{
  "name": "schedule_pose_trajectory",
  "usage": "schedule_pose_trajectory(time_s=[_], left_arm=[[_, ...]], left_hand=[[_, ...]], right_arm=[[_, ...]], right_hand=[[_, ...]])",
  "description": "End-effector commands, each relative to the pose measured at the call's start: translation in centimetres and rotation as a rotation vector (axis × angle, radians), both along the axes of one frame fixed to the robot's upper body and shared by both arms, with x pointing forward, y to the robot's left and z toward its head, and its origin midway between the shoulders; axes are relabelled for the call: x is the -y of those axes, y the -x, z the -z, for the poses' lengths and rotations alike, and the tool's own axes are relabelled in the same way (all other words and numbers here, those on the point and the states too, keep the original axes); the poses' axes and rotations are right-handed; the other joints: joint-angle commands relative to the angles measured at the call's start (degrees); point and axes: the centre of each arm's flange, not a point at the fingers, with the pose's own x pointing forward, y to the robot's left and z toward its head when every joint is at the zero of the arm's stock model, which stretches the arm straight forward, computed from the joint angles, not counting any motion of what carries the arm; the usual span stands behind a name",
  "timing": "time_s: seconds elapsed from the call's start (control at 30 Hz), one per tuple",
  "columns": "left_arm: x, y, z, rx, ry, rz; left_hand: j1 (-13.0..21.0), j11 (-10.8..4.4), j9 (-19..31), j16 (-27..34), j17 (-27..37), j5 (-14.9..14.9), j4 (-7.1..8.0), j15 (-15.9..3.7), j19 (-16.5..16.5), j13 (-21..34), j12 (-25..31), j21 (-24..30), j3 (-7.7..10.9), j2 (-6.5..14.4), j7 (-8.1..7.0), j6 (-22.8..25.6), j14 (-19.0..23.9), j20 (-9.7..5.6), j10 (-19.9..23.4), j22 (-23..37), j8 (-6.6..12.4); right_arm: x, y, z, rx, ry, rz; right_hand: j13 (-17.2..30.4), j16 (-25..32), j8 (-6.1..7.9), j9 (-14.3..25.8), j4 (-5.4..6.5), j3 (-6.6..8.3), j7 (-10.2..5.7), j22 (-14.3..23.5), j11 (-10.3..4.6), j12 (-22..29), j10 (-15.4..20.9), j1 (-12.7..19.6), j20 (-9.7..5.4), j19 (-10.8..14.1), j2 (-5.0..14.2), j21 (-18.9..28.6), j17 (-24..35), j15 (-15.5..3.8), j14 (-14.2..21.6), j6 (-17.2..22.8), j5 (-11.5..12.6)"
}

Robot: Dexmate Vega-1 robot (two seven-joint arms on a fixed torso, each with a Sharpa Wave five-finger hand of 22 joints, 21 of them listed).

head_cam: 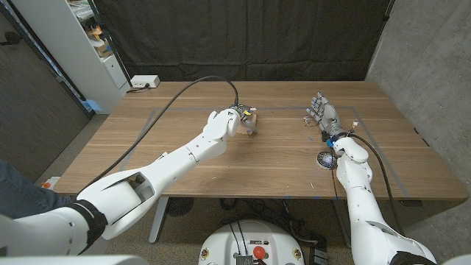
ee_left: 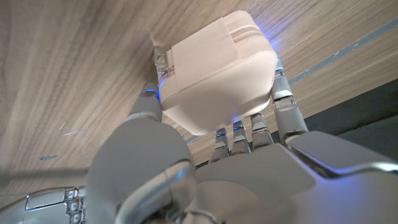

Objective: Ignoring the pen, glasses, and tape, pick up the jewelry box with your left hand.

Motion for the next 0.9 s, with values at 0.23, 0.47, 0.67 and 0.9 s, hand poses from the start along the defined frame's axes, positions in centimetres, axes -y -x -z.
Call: schedule_pose_trajectory(time_s=[0.23,0.47,0.67,0.9], left_arm=[[-0.35,-0.08,-0.11,0.012,0.023,0.000],[-0.52,-0.13,-0.21,0.004,0.018,-0.006],[-0.62,-0.07,-0.47,0.006,0.012,-0.012],[-0.80,0.09,-0.78,0.010,0.010,-0.017]], left_hand=[[8.9,-0.16,0.3,0.9,1.4,-0.7,0.36,-2.03,2.2,0.6,0.6,0.4,0.59,7.9,0.12,1.5,2.7,-1.28,0.8,0.1,0.39],[9.0,-0.20,0.4,1.0,1.8,-1.0,0.53,-1.93,1.8,0.8,0.7,0.2,0.28,7.7,0.21,1.5,2.3,-1.24,0.8,0.0,0.28],[8.7,-0.21,0.4,1.2,2.3,-1.2,1.06,-1.98,1.5,1.0,0.8,0.0,-0.08,8.0,0.20,1.7,2.2,-1.23,0.8,0.0,0.20],[8.6,-0.27,0.4,1.5,2.7,-1.3,1.31,-1.90,1.1,1.2,0.9,-0.2,-0.38,8.2,0.24,1.8,2.0,-1.24,0.8,0.0,0.11]], right_arm=[[-0.28,-0.09,-0.52,0.000,0.014,-0.004],[-0.13,0.00,-0.60,0.000,0.015,0.001],[-0.18,0.04,-0.66,0.002,0.014,0.001],[-0.32,0.07,-0.78,0.006,0.013,0.001]], right_hand=[[0.2,0.1,-0.04,0.2,-0.13,-0.05,-0.24,0.3,-0.14,0.1,0.0,-0.1,0.45,0.0,0.35,0.1,0.1,0.47,-0.1,0.0,0.3],[0.2,0.1,-0.03,0.2,-0.14,-0.07,-0.23,0.3,-0.19,0.1,0.0,-0.1,0.46,0.0,0.36,0.1,0.1,0.46,-0.1,0.1,0.3],[0.2,0.1,-0.04,0.2,-0.15,-0.07,-0.24,0.3,-0.14,0.1,0.0,-0.1,0.44,0.1,0.38,0.1,0.1,0.46,-0.1,0.0,0.3],[0.2,0.1,-0.05,0.2,-0.19,-0.05,-0.24,0.3,-0.19,0.1,0.0,-0.1,0.39,0.1,0.42,0.2,0.1,0.43,-0.1,0.0,0.3]])
